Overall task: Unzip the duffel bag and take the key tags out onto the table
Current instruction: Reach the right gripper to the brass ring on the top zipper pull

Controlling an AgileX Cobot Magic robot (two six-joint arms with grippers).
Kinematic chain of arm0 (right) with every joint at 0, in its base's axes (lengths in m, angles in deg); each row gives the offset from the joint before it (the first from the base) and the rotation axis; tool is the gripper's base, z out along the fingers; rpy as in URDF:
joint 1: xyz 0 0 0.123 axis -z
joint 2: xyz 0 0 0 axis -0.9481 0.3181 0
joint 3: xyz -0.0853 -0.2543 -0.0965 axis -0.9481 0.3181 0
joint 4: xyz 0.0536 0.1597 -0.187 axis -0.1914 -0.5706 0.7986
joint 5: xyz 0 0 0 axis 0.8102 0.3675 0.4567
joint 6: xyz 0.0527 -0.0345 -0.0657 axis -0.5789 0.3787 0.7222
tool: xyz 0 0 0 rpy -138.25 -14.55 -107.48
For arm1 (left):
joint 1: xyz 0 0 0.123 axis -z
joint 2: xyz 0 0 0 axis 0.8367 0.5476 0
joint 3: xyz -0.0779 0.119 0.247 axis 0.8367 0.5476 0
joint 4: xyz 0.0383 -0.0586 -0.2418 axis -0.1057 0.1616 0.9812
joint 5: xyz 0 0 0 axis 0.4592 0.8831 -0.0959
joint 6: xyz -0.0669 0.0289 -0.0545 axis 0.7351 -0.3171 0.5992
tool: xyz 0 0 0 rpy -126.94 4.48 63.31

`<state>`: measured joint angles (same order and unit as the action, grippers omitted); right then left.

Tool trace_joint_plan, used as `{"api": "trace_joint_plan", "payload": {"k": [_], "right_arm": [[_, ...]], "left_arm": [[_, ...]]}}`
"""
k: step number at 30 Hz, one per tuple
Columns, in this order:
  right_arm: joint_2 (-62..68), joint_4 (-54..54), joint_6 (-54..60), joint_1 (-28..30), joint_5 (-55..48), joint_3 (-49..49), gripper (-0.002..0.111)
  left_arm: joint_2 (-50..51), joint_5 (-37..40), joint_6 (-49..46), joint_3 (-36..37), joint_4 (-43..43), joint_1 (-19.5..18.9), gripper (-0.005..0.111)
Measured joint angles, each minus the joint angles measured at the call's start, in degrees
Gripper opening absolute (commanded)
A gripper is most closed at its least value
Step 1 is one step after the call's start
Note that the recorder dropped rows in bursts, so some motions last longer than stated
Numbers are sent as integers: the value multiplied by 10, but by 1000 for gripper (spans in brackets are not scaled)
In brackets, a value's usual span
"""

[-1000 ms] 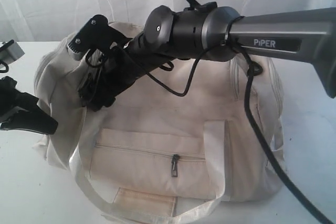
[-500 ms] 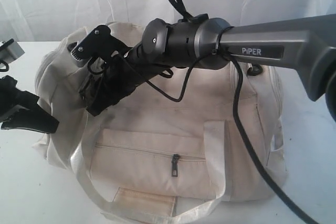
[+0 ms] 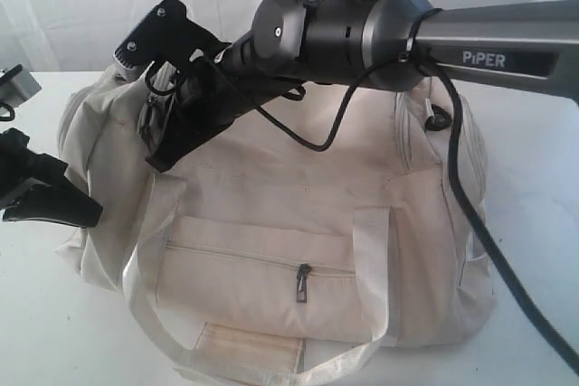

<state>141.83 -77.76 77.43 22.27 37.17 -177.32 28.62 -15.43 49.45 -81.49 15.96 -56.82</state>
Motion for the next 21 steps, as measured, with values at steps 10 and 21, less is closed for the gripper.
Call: {"api": "trace_joint_plan", "payload": {"k": [10, 21], "right_arm": [[-36, 69, -7, 0, 14, 0, 0], [-38, 112, -46, 39, 77, 0, 0]], "left_arm": [[0, 0, 0, 0, 4, 0, 0], [0, -1, 1, 0, 10, 0, 0]]}}
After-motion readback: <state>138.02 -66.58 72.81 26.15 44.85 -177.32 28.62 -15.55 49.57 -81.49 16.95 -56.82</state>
